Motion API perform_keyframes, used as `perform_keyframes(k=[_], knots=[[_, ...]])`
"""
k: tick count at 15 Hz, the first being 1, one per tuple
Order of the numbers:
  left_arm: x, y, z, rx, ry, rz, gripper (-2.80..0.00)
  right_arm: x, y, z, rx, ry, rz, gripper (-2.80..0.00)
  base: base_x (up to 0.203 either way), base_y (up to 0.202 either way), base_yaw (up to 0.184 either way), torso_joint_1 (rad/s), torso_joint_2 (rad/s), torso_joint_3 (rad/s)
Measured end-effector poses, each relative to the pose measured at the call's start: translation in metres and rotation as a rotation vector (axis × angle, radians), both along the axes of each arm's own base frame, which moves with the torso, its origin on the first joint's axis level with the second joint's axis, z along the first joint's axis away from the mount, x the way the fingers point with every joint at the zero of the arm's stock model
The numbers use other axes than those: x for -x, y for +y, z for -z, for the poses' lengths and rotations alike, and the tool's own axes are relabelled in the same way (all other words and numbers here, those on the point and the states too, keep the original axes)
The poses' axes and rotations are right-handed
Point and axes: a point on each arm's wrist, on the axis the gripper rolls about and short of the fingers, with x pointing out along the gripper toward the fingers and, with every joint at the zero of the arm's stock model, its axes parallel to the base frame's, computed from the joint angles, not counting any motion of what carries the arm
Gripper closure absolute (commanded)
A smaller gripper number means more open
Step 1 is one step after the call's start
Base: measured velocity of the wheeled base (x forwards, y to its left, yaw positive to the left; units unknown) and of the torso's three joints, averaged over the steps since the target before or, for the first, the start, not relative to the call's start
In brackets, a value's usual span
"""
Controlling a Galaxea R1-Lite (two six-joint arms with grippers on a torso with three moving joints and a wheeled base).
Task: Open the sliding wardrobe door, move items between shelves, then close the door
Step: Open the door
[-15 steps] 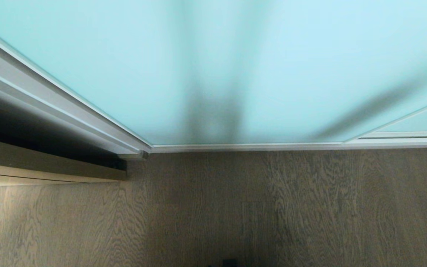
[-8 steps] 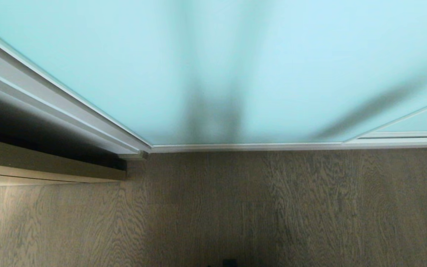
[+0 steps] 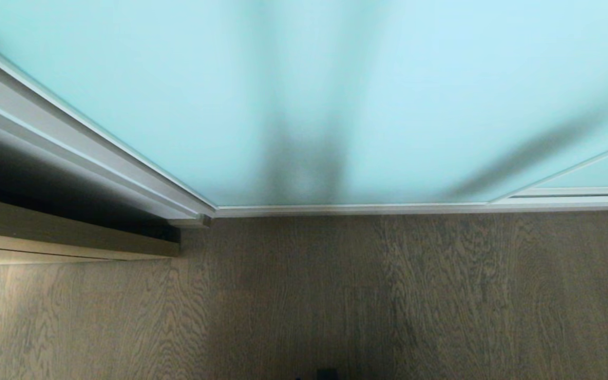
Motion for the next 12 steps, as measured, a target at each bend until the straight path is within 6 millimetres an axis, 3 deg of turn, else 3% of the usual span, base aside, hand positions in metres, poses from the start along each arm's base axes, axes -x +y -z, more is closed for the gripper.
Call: perform_keyframes(k=[4,12], knots=[[-0.022,0.001,-0.012,-0.006,-0.004,-0.031,0.0,0.0,0.0,0.0,0.0,0.0,0.0,0.0,0.0,0.0,0.0,0.0,0.0,0.0],[-0.04,0.009,-0.023,0.008,-0.049,-0.085,0.0,0.0,0.0,0.0,0.0,0.0,0.0,0.0,0.0,0.0,0.0,0.0,0.0,0.0]])
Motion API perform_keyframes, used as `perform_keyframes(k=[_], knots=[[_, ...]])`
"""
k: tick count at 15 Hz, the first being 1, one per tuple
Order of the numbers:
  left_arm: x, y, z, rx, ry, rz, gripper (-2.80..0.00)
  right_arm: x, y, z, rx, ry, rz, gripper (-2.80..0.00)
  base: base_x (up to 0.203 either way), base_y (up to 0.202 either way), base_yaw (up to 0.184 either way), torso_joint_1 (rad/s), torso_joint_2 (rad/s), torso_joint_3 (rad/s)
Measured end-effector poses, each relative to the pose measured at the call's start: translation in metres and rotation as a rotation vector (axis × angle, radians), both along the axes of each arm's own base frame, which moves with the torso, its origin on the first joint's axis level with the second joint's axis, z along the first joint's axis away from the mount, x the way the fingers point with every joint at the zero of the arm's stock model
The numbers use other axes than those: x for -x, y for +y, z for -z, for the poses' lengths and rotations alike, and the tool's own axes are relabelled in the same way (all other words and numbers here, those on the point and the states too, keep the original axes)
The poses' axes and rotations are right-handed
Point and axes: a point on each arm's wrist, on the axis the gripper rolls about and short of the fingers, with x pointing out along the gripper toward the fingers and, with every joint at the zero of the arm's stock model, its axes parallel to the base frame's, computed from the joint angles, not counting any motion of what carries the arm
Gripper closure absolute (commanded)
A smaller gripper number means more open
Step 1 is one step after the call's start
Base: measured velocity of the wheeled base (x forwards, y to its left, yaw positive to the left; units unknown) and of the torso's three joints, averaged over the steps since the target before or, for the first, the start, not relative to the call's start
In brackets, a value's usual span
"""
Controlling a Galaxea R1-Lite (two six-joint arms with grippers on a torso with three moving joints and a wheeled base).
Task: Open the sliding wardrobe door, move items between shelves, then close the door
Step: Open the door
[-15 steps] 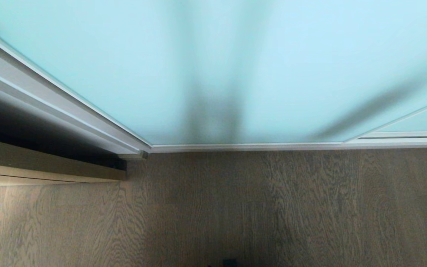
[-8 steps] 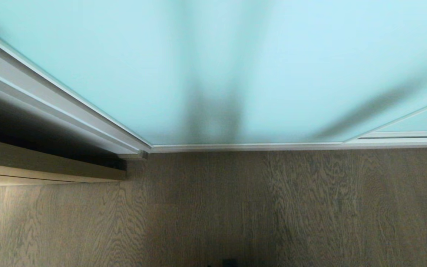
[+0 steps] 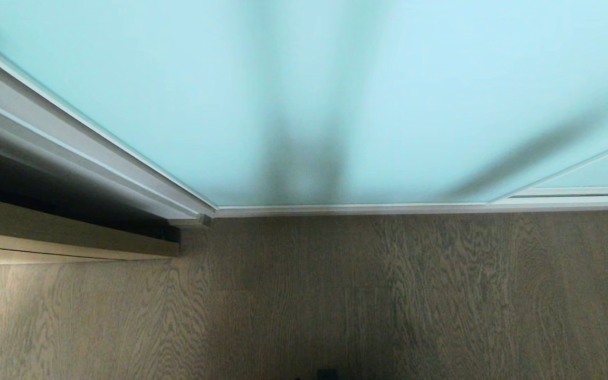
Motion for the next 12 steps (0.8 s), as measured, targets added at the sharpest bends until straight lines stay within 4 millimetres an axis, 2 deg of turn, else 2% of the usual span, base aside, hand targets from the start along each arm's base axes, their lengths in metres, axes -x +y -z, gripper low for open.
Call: perform_keyframes(k=[5,12], knots=[[-0.0065,0.001,-0.0034,0.06,-0.007,0.02,0.0,0.0,0.0,0.0,0.0,0.0,0.0,0.0,0.0,0.0,0.0,0.0,0.0,0.0],[-0.0049,-0.0002,-0.0025,0.075,0.001,0.059,0.0,0.0,0.0,0.0,0.0,0.0,0.0,0.0,0.0,0.0,0.0,0.0,0.0,0.0]])
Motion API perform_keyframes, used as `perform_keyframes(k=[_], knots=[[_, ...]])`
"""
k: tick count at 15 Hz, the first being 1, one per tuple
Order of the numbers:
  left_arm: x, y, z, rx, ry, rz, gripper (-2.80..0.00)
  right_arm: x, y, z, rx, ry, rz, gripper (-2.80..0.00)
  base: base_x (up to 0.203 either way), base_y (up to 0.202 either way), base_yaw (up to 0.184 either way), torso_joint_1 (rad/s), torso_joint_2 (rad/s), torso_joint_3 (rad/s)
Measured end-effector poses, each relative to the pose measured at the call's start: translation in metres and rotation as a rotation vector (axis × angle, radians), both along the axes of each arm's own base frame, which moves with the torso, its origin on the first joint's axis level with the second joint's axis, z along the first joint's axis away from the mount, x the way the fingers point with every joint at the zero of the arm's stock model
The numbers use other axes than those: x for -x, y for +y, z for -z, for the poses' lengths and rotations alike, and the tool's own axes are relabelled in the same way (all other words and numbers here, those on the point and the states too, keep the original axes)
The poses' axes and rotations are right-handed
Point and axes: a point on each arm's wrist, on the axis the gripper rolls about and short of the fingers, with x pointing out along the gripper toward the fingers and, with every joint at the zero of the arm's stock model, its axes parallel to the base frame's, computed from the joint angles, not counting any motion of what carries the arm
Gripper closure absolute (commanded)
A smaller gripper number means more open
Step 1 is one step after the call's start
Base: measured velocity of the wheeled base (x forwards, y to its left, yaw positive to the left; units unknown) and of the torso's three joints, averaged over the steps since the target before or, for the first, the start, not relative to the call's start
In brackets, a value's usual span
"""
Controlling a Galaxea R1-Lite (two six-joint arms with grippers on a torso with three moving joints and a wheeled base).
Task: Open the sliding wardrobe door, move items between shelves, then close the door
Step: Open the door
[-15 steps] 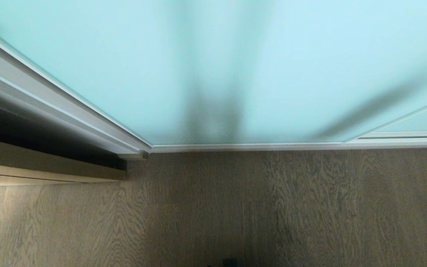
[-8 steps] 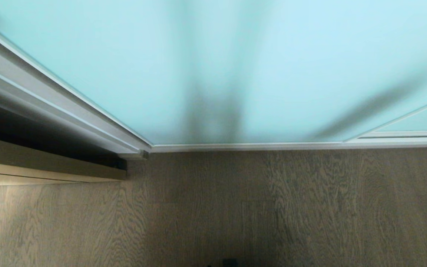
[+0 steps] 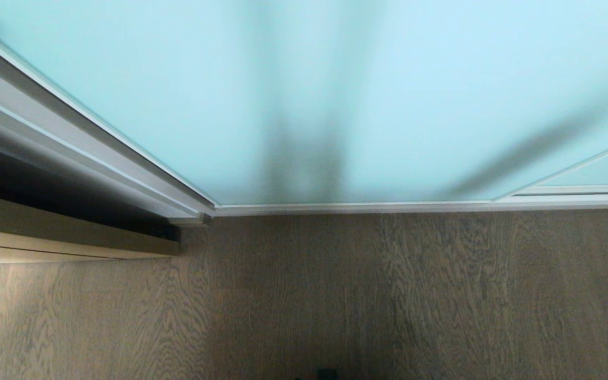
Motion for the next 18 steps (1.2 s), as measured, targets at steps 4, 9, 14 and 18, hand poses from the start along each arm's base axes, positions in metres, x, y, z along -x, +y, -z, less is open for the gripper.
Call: perform_keyframes(k=[4,9,14,18], knots=[[0.006,-0.003,0.003,0.022,0.031,0.138,0.0,0.0,0.0,0.0,0.0,0.0,0.0,0.0,0.0,0.0,0.0,0.0,0.0,0.0],[0.013,-0.006,0.003,0.013,0.053,0.244,0.0,0.0,0.0,0.0,0.0,-0.001,0.0,0.0,0.0,0.0,0.0,0.0,0.0,0.0],[0.03,-0.006,-0.008,0.011,-0.014,0.191,0.0,0.0,0.0,0.0,0.0,0.0,0.0,0.0,0.0,0.0,0.0,0.0,0.0,0.0],[0.032,-0.004,-0.01,0.013,-0.027,0.131,0.0,0.0,0.0,0.0,0.0,0.0,0.0,0.0,0.0,0.0,0.0,0.0,0.0,0.0]])
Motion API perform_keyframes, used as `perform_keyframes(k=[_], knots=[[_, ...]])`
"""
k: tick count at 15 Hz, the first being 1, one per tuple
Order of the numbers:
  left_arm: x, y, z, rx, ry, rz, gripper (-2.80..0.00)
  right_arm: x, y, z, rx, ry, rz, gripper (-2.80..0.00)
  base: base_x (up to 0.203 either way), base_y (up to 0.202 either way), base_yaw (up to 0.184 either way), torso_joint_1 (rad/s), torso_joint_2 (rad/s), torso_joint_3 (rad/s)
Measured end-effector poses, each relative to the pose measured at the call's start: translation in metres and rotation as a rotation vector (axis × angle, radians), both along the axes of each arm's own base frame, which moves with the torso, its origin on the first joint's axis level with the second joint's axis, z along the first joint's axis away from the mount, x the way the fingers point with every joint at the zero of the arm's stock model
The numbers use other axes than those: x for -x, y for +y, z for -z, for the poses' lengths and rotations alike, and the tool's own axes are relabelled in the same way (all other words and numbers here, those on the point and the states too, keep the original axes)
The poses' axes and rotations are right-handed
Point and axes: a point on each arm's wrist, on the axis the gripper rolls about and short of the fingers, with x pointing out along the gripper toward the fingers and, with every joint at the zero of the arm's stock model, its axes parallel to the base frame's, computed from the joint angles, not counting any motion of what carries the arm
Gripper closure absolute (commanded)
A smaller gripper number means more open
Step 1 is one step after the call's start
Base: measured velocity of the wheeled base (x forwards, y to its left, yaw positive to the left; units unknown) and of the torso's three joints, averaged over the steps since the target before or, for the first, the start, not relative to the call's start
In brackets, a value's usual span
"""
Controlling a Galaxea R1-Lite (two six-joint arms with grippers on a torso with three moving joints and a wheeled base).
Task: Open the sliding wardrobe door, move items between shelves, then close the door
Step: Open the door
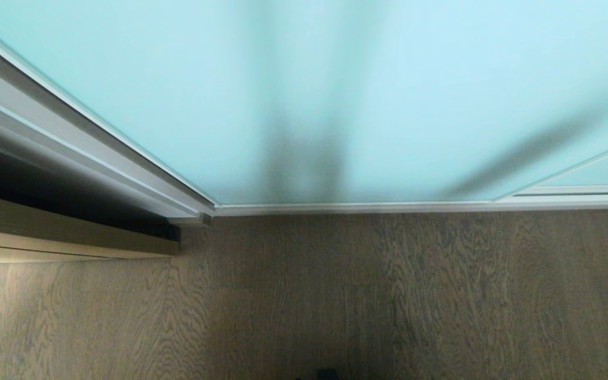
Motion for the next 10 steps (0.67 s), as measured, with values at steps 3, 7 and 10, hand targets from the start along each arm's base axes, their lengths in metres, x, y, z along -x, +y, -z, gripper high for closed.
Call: perform_keyframes(k=[3,7,10], knots=[[-0.003,0.002,0.0,0.0,0.005,-0.032,0.0,0.0,0.0,0.0,0.0,0.0,-0.001,0.0,0.0,0.0,0.0,0.0,0.0,0.0],[-0.011,0.006,0.0,-0.001,0.019,-0.081,0.0,0.0,0.0,0.0,0.0,0.0,0.0,0.0,0.0,0.0,0.0,0.0,0.0,0.0],[-0.016,0.008,0.0,0.0,0.025,-0.085,0.0,0.0,0.0,0.0,0.0,0.0,0.0,0.0,0.0,0.0,0.0,0.0,0.0,0.0]])
